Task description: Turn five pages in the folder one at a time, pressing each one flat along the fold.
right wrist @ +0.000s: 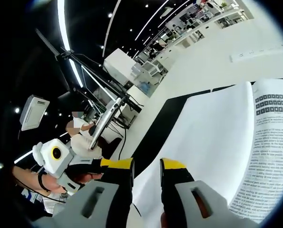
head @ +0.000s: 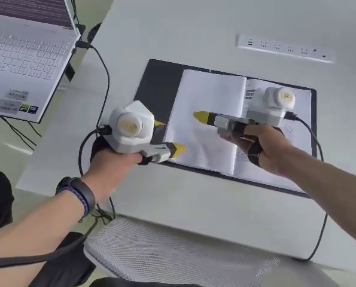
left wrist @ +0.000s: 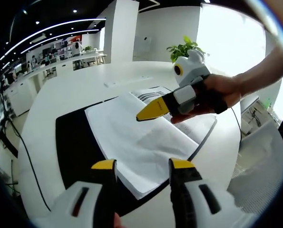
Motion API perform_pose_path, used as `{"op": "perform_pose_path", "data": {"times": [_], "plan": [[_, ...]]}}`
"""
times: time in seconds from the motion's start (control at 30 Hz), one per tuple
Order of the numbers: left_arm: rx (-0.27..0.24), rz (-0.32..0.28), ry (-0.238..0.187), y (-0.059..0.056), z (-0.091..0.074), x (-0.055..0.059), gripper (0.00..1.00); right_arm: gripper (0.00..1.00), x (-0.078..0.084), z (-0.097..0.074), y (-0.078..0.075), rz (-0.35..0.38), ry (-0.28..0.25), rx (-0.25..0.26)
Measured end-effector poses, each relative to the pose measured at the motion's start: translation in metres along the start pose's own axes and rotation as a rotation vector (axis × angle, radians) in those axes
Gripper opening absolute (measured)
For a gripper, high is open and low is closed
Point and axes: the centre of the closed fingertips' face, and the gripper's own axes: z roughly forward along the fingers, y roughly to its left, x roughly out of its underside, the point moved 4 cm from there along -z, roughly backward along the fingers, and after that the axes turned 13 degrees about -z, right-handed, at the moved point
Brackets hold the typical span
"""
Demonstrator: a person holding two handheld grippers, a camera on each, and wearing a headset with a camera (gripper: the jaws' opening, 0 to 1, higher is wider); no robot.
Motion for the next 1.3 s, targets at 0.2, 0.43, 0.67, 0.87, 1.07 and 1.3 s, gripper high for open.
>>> {"op": "perform_pose_path", "data": {"times": [0.2,0.43,0.67,0.87,1.07,1.3], "plan": [[-0.005,0.013,0.033,0.002,0.01,0.01,0.34,0.19,0.004,-0.011,-0.001,-0.004,-0.006,0.008],[-0.02,0.015,0.081,0.005,0.02,0.027,0.28,0.18,0.005,-0.025,-0.002,-0.027,-0.013,0.017],[-0.07,0.05,0.137,0.012,0.026,0.049,0.24,0.17,0.011,-0.039,-0.012,-0.041,0.002,0.032],[-0.074,0.066,0.123,0.011,0.024,0.046,0.24,0.16,0.011,-0.048,-0.024,-0.042,0.007,0.047],[-0.073,0.06,0.124,0.011,0.023,0.046,0.24,0.16,0.002,-0.051,-0.04,-0.056,0.012,0.061],[-0.07,0.048,0.125,0.011,0.023,0.046,0.23,0.12,-0.013,-0.05,-0.064,-0.062,0.002,0.08]]}}
